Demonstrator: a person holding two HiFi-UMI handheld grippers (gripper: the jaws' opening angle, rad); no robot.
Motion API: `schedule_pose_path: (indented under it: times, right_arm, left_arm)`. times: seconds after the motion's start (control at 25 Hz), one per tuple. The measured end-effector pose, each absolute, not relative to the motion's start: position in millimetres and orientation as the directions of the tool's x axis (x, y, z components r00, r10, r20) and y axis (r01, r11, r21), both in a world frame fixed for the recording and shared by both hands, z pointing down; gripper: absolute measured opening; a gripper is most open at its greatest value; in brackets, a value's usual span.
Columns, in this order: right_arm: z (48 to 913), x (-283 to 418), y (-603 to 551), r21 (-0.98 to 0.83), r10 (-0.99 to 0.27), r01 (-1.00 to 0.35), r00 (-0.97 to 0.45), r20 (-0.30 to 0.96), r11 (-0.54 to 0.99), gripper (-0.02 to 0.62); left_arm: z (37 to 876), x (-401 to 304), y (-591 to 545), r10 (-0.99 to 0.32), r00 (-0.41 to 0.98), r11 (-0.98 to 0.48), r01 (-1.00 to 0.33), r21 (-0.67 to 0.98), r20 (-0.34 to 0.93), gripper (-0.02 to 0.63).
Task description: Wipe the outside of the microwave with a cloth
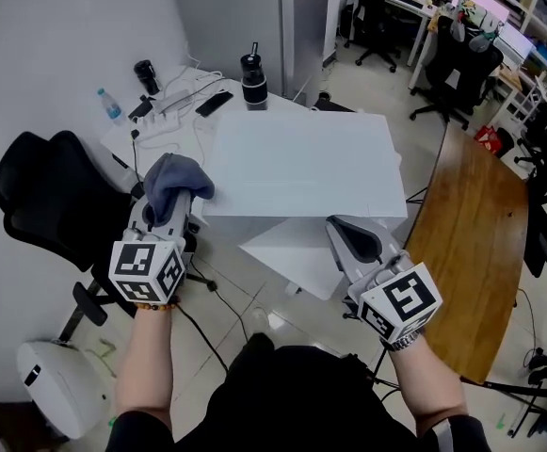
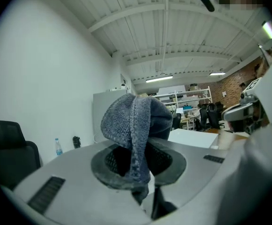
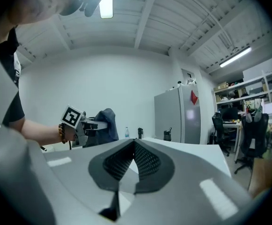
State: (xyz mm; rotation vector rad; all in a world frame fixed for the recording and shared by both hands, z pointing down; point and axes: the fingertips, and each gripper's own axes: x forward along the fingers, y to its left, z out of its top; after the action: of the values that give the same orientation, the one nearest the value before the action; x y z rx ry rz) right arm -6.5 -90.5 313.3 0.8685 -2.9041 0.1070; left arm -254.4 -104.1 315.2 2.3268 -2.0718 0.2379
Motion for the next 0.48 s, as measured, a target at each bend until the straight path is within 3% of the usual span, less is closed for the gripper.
schedule_pose_path:
  times: [0.48]
  right_arm:
    - [308, 67, -34, -0.051, -0.558, -0.563, -0.826, 0.085, 0.825, 0.002]
  left_arm:
    - [287, -84, -33, -0.940, 0.332, -0.338, -0.938, -0.076, 0.085, 0.067]
